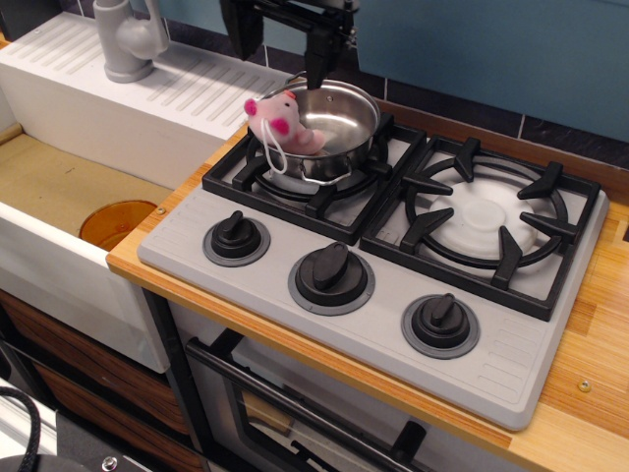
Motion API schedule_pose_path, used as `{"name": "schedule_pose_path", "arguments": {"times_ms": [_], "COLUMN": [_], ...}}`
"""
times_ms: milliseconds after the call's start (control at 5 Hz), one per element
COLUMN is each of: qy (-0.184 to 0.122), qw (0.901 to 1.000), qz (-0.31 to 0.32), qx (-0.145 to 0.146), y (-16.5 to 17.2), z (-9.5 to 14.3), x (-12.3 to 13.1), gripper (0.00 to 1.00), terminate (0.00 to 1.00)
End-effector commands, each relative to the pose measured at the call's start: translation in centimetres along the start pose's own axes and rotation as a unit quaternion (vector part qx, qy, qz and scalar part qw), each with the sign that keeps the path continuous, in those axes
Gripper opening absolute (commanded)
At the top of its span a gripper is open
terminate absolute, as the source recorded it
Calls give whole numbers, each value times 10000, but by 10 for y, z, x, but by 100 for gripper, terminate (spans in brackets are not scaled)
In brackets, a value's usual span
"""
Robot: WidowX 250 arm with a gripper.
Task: Put pan on stove and put stuffedpig in pan
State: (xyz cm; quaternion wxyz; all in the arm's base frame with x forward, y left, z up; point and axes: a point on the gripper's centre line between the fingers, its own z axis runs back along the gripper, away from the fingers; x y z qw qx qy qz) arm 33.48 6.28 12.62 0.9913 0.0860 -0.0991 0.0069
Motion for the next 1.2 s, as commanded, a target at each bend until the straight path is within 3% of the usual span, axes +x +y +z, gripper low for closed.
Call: {"name": "schedule_pose_path", "arguments": {"times_ms": [0,200,800,1000], "qy": [-236,-82,4,-6], "qw": [9996,10000,9991,9994], "qz": [37,5,12,109], "qx": [156,-31,-430,-342], "y": [-9,-18,-27,-28], "z": [25,25,13,5], "x": [17,18,23,23], "gripper": [100,100,100,100], "terminate": [0,0,0,100]}}
